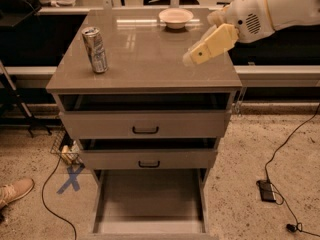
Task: Place redbull can into bottom drawer
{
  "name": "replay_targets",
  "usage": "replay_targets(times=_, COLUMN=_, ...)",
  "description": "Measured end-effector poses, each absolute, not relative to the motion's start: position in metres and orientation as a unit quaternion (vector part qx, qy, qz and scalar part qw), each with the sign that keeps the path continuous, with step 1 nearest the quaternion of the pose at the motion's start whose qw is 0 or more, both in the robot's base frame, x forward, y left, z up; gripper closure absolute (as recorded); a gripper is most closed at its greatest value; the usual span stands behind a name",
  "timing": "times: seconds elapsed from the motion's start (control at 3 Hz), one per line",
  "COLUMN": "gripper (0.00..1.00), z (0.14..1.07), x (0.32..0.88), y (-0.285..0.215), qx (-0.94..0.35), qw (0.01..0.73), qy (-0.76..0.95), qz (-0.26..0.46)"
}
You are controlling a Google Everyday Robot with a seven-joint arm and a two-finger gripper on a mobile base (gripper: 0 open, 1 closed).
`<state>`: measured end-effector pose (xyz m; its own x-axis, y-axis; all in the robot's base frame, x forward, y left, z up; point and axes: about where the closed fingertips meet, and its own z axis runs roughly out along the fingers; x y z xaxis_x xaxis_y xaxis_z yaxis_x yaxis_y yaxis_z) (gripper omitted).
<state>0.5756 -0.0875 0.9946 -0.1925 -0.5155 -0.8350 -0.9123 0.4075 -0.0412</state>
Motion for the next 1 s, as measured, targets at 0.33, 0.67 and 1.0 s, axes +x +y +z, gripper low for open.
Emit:
replay_targets(times=0.33, gripper=0.0, z=0.967, x=0.59, y=-0.038, qx=-0.462, qw=0.403, qy=0.741, qz=0.273)
replay_targets(times=0.67, gripper=0.0, z=0.932, x=0.607, y=0.015, qx=-0.416, qw=0.401, qy=0.759, qz=0.3)
replay_targets(times=1.0, gripper=0.0, z=0.901, x=0.632, y=0.051, qx=-0.371, qw=0.414, qy=0.771, qz=0.31)
